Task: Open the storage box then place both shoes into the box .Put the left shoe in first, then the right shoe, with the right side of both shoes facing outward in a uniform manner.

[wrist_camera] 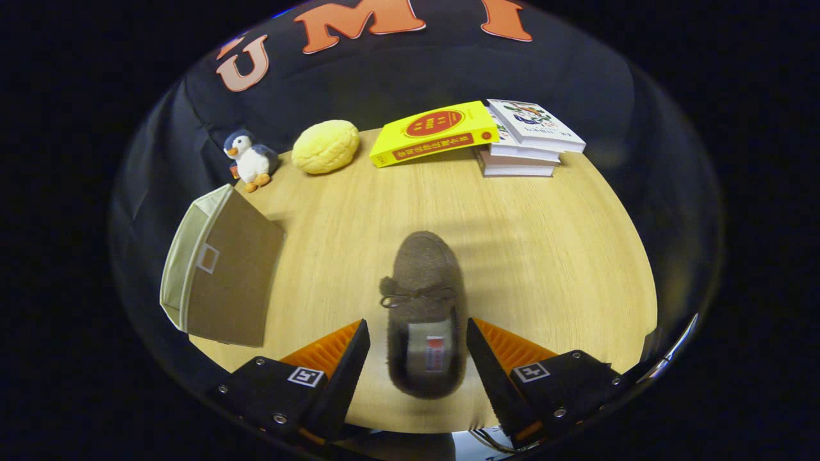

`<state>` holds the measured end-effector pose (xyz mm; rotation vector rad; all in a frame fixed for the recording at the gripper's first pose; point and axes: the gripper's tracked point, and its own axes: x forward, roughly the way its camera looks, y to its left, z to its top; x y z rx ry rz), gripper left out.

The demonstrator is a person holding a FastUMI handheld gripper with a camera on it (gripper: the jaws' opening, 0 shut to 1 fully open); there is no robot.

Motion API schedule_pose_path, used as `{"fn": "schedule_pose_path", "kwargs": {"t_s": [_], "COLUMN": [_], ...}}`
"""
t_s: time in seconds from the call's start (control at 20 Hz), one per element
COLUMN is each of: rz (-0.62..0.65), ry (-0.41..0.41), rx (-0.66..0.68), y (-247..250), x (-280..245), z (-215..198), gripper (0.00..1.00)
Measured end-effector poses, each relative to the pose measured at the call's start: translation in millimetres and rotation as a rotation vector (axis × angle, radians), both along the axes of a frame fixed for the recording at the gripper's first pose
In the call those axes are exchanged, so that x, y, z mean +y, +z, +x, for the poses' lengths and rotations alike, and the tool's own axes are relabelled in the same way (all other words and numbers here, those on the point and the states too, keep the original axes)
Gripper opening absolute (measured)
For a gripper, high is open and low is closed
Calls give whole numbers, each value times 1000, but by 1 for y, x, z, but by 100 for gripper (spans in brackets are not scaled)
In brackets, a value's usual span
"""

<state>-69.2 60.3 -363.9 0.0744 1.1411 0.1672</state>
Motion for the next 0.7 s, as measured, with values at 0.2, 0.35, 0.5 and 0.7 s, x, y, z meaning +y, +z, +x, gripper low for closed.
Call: {"fn": "schedule_pose_path", "kwargs": {"t_s": [0.2, 0.35, 0.5, 0.7], "rz": [-21, -52, -63, -71], "ry": [28, 59, 92, 73], "rx": [34, 34, 0, -43], "y": [-33, -55, -69, -83], "x": [-15, -24, -23, -29], "z": [-4, -2, 10, 33], "gripper": [88, 85, 79, 60]}}
